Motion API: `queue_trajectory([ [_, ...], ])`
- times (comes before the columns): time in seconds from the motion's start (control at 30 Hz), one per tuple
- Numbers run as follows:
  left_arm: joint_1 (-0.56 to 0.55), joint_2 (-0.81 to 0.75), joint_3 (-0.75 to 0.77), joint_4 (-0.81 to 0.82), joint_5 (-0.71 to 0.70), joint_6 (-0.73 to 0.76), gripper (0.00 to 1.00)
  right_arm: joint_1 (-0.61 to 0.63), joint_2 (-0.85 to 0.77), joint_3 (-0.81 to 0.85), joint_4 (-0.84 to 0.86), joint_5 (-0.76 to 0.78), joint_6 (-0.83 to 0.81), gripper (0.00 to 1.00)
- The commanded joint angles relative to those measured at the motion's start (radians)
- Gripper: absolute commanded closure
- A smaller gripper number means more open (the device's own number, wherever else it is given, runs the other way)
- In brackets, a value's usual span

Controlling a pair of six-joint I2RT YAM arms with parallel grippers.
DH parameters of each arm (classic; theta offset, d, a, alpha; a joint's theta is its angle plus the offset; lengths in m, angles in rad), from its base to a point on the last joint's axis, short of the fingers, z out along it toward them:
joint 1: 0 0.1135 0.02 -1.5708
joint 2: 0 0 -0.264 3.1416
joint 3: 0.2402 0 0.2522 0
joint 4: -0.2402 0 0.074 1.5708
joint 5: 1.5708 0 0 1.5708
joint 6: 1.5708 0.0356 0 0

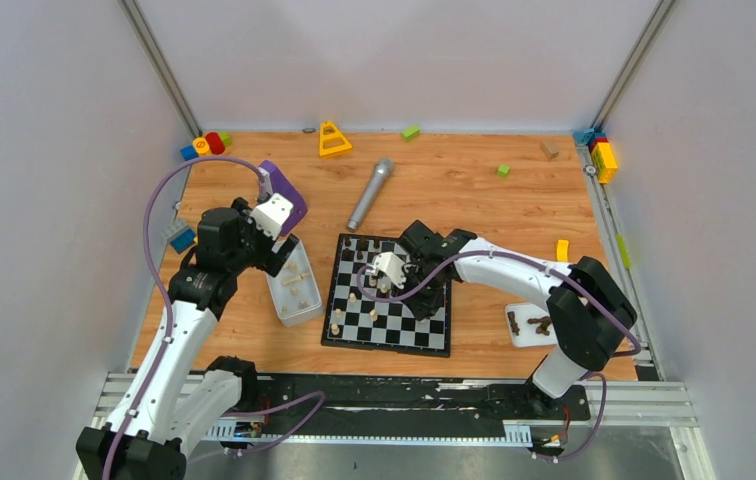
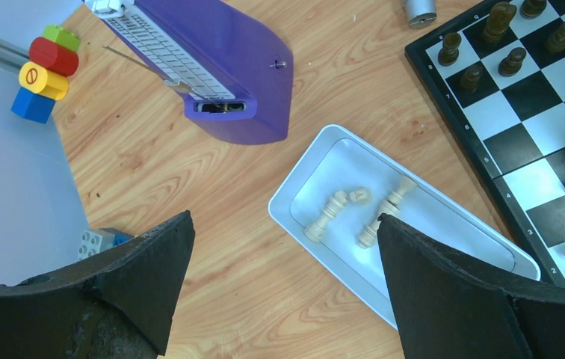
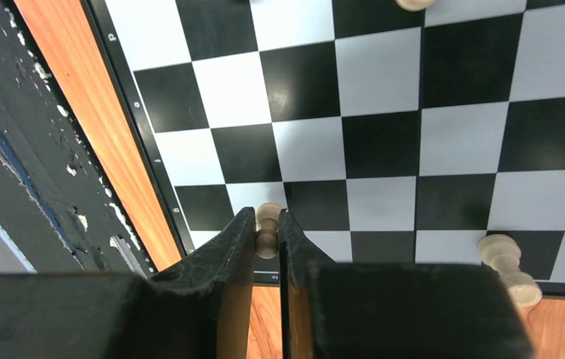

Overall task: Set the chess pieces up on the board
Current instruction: Place the chess piece on the chessboard.

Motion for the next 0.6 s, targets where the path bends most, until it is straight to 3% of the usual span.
queue_trajectory([
  [0.0,0.007,0.002,-0.004,0.027,-0.006,-0.005,0.00,0.010,-0.057,-0.034,0.019,-0.015,-0.020,0.91],
  [0.33,0.006,0.009,-0.002,0.026,-0.012,-0.005,0.00,0.040,-0.040,-0.058,0.048,-0.018,-0.012,0.85],
  [0.43,0.007,0.011,-0.002,0.027,-0.013,-0.004,0.00,0.044,-0.038,-0.057,0.049,-0.009,-0.011,0.78],
  [0.57,0.006,0.013,-0.004,0.028,-0.011,-0.004,0.00,0.041,-0.066,-0.046,0.050,0.016,-0.013,0.57],
])
